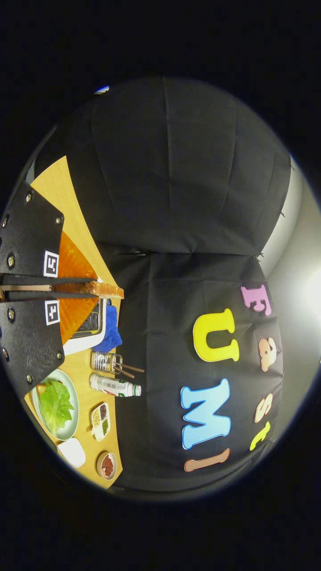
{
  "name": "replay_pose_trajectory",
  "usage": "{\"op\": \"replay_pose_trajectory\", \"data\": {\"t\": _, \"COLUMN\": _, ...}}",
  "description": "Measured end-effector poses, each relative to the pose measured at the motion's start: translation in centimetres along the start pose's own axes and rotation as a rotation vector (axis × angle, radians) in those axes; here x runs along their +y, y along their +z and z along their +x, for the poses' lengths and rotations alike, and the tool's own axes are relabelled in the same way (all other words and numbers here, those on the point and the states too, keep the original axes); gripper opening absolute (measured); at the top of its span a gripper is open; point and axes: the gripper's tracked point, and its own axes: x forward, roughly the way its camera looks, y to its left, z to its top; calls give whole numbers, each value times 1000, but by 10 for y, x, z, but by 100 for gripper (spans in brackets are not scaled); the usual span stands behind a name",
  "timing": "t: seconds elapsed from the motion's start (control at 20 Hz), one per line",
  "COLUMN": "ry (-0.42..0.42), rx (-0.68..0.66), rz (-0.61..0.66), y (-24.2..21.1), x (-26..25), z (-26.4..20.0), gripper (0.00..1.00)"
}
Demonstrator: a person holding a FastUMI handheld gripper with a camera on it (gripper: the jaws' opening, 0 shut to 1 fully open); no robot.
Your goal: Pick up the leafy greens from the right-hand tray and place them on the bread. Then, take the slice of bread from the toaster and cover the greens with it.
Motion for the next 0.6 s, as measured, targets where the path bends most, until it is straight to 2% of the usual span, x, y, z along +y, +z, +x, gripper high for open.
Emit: {"op": "replay_pose_trajectory", "data": {"t": 0.6, "ry": 20, "rx": -100, "rz": 13, "y": 59, "x": -29, "z": -38, "gripper": 5}}
